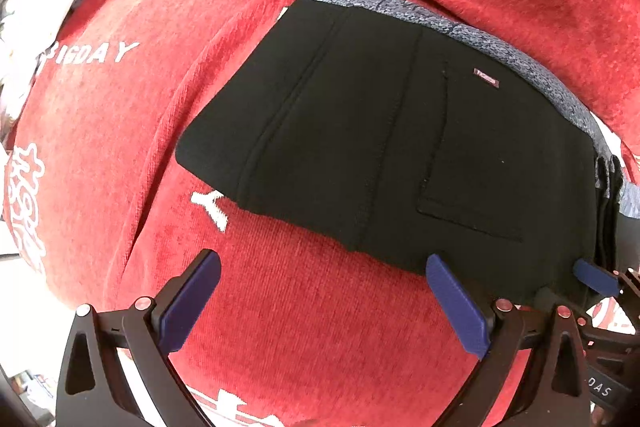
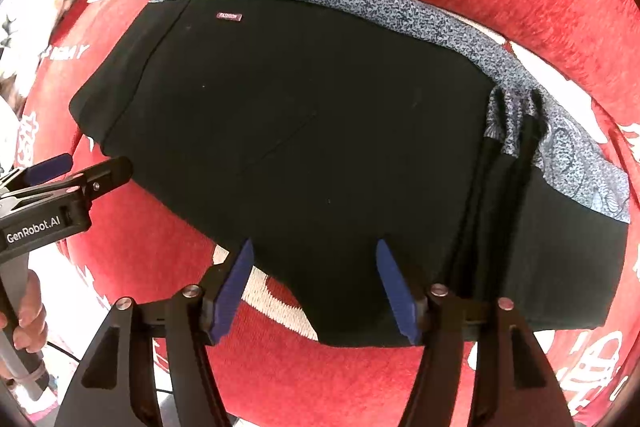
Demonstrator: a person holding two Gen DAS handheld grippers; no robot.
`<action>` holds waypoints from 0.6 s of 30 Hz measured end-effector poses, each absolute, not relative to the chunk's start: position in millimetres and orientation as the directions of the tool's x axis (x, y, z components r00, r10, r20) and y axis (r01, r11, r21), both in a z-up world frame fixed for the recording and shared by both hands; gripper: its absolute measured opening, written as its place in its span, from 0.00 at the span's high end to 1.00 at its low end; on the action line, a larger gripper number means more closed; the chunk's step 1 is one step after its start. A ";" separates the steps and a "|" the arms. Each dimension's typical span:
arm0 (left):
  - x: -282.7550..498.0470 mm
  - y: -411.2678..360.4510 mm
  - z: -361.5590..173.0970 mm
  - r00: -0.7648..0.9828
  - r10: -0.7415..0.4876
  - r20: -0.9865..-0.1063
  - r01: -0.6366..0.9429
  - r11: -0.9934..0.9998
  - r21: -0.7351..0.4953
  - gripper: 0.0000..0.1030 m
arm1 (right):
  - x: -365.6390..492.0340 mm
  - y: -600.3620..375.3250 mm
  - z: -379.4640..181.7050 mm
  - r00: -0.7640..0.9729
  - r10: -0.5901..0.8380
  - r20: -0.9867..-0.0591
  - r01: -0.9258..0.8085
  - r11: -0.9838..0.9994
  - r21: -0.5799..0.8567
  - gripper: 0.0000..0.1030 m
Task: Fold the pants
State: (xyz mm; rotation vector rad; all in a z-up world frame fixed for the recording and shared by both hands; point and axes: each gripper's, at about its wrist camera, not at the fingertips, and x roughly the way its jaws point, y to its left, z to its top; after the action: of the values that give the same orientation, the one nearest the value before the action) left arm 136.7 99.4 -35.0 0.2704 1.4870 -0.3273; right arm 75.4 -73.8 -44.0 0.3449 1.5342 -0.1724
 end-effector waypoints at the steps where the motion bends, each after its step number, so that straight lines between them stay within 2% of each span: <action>1: 137.7 100.5 -35.2 0.053 -0.053 -0.997 0.375 0.927 -0.029 0.00 | 75.3 -73.9 -44.9 0.036 0.105 -0.994 0.323 0.940 0.111 0.34; 3: 142.1 104.8 -34.6 0.055 -0.077 -0.996 0.372 0.927 -0.051 0.00 | 75.3 -73.5 -46.8 0.034 0.106 -0.994 0.323 0.940 0.112 0.34; 6: 155.4 122.6 -31.8 0.053 -0.176 -0.983 0.339 0.929 -0.148 0.00 | 75.9 -72.6 -47.9 0.034 0.111 -0.993 0.322 0.940 0.116 0.34; 11: 174.4 162.4 -44.2 -0.047 -0.469 -0.882 0.201 0.860 -0.468 0.00 | 72.0 -78.9 -52.2 0.051 0.147 -0.988 0.336 0.929 0.155 0.34; 13: 168.9 165.8 -51.1 -0.075 -0.542 -0.837 0.174 0.819 -0.546 0.00 | 71.4 -80.6 -53.4 0.057 0.155 -0.986 0.336 0.927 0.165 0.34; 18: 161.8 154.7 -54.6 -0.050 -0.638 -0.768 0.160 0.754 -0.637 0.00 | 69.4 -78.8 -54.9 0.070 0.147 -0.987 0.314 0.936 0.161 0.32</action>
State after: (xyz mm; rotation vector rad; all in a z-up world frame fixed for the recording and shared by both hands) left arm 161.8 154.7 -54.6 -0.4093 1.4890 -0.6780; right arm 69.4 -78.8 -54.9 0.3761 1.5064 -0.1305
